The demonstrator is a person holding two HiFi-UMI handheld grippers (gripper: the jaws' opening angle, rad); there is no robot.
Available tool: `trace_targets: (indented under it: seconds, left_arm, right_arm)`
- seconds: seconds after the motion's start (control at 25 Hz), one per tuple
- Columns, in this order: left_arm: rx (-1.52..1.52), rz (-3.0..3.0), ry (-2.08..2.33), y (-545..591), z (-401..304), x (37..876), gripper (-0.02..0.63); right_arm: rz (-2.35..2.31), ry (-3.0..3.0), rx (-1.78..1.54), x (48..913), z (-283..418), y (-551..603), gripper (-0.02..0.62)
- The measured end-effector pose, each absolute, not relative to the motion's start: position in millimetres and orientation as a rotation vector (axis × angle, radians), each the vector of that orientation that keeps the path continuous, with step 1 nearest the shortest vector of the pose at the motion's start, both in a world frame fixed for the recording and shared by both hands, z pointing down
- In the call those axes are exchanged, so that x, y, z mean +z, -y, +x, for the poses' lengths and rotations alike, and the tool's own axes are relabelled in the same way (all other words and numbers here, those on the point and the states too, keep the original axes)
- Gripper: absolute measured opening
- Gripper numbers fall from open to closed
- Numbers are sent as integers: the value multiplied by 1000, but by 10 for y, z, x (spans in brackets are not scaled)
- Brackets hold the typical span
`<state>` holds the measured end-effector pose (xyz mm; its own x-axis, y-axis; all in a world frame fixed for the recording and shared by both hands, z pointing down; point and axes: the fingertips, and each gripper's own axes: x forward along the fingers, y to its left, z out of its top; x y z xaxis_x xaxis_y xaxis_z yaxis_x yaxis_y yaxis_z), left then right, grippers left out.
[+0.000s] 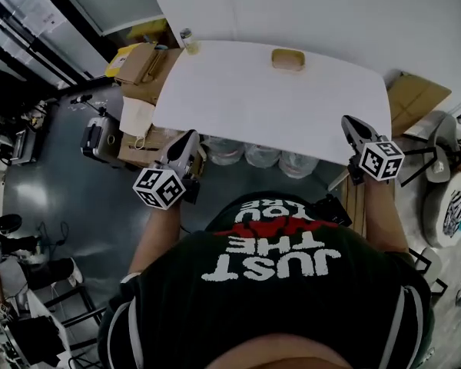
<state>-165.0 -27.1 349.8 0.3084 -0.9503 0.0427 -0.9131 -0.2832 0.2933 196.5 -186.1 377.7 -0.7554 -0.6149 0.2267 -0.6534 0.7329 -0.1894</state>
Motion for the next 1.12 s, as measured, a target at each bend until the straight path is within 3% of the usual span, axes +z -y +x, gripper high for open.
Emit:
trace_targets:
  seconds: [0.44,0.84,1.12]
  left_arm:
    - [-81,2373,1612,1804,-1377,3585,0]
    - [104,2501,1362,3322,-1599,4381,-2]
    - [159,2484,1318,4222,-1602,5219,0]
  right_arm:
    - [1042,2752,307,3921,1951,3010,8]
    - [1020,2548,65,4334,1128,3929,11]
    - [861,2467,-68,5173,540,4739,121]
